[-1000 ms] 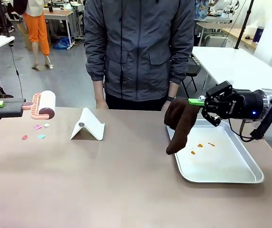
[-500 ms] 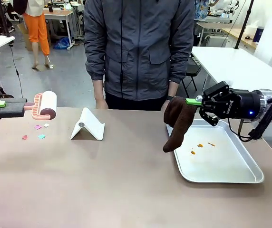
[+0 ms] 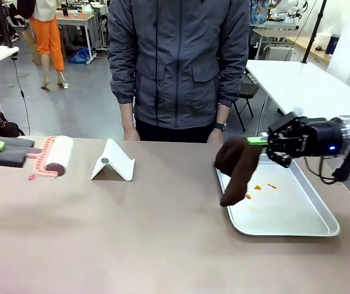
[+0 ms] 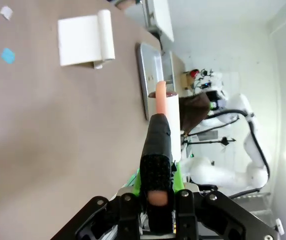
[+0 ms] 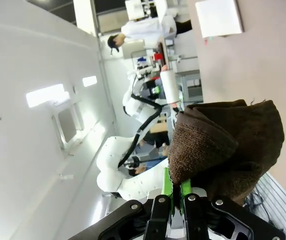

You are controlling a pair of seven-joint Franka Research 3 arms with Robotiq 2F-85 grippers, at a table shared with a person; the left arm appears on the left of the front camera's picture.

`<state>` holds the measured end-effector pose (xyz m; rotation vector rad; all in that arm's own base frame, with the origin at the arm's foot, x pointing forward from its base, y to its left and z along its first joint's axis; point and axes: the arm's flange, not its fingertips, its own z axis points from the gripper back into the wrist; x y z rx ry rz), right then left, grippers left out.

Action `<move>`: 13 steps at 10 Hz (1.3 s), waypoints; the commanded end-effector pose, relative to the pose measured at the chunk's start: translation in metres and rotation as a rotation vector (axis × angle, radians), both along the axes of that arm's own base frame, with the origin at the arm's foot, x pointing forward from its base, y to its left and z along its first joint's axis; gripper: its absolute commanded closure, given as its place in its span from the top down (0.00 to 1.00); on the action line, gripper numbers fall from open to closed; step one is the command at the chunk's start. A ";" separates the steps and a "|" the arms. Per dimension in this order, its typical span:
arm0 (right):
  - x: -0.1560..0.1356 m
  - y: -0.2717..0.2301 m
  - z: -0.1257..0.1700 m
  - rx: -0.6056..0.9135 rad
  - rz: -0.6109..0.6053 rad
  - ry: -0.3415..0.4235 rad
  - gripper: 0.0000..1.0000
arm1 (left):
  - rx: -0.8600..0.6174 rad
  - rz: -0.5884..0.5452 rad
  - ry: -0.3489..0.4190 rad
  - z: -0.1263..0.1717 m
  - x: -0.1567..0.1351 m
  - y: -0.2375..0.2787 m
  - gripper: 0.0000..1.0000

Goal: Clean the surface of the table.
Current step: Hold the Lint Roller with your left hand and the towel with your right hand.

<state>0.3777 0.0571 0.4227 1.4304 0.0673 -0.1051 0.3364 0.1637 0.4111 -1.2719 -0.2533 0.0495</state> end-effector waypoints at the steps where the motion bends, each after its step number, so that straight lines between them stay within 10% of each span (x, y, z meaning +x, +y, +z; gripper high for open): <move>1: 0.015 -0.060 0.024 0.064 0.000 0.067 0.06 | -0.111 0.009 -0.094 0.015 -0.014 0.081 0.23; 3: 0.008 -0.117 0.031 0.062 -0.017 0.073 0.06 | -0.148 0.044 -0.139 0.014 -0.035 0.140 0.23; 7: -0.040 -0.225 0.015 0.158 -0.438 -0.036 0.06 | -0.147 0.225 -0.123 -0.021 -0.079 0.235 0.23; 13: -0.056 -0.274 -0.021 0.131 -0.787 -0.053 0.06 | -0.200 0.270 -0.123 -0.022 -0.076 0.237 0.23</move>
